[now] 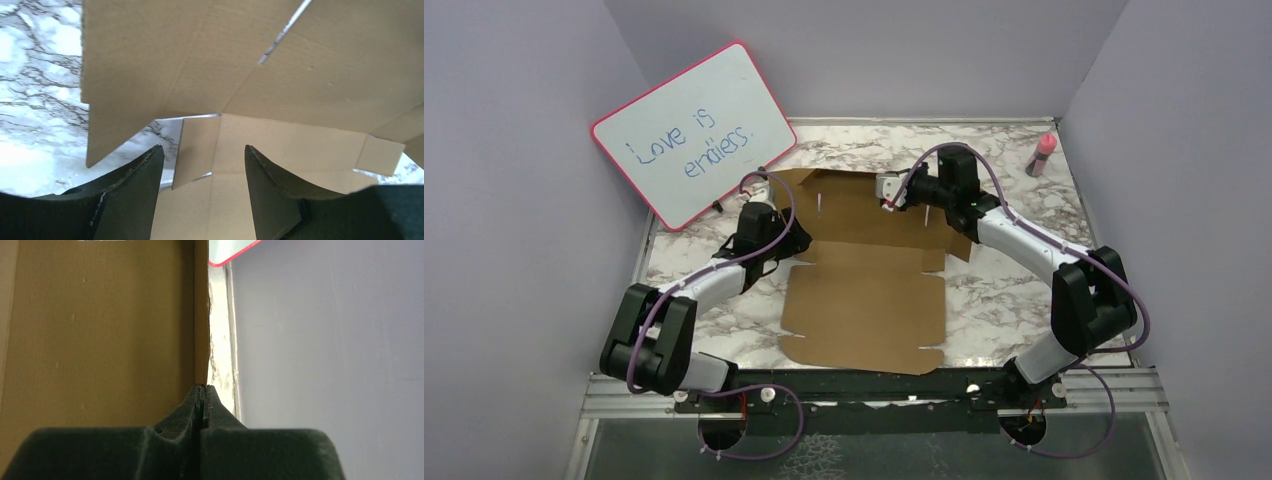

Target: Fold the paper box

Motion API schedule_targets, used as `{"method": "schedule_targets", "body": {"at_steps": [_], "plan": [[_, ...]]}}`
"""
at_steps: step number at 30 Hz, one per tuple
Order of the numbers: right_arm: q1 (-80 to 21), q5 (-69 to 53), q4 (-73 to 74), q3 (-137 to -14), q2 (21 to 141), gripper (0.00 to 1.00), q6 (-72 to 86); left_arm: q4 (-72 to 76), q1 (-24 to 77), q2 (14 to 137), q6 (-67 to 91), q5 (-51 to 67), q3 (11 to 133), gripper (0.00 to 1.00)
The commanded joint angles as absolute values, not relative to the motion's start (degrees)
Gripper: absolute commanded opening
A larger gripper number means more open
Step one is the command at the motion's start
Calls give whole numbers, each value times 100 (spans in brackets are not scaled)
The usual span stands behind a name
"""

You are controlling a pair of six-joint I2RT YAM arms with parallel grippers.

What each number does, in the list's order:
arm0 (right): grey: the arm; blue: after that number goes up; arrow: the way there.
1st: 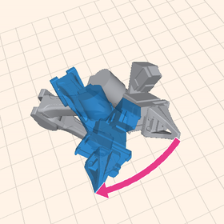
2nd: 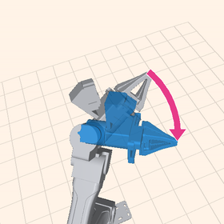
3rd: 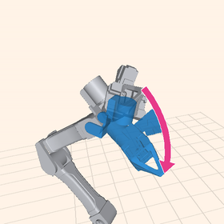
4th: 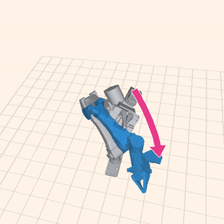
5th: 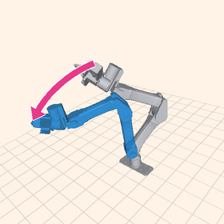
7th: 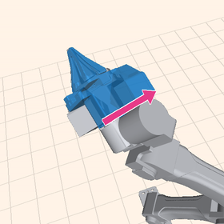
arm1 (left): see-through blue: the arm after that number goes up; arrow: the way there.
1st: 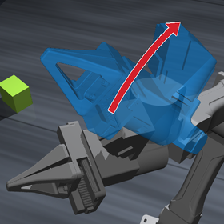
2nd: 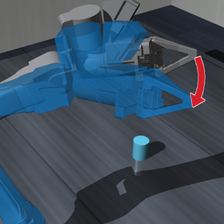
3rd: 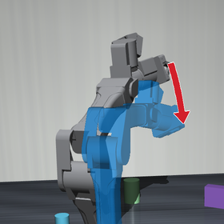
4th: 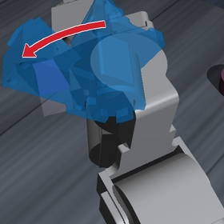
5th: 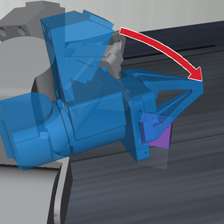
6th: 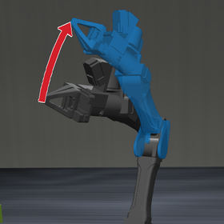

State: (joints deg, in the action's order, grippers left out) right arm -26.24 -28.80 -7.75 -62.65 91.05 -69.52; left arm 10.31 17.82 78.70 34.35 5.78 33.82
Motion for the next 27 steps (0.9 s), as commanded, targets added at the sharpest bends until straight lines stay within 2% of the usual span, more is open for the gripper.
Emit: {"method": "schedule_targets", "body": {"at_steps": [1,6,12,14,27], "plan": [[-2680,-2879,-929,-6241,8914,1,-7122,1171,1838,8139,3274,170,3497,62],[-2683,-2819,-940,-6285,8935,1,-7202,1282,2004,8284,3207,208,3516,56],[-2683,-2707,-1031,-6340,8976,1,-7273,1416,2252,8301,3164,332,3695,31],[-2682,-2673,-1098,-6358,9003,1,-7366,1453,2366,8236,3075,153,3736,26],[-2687,-2622,-1522,-6636,9206,1,-7866,2382,2715,8607,2554,-543,4072,25]]}}
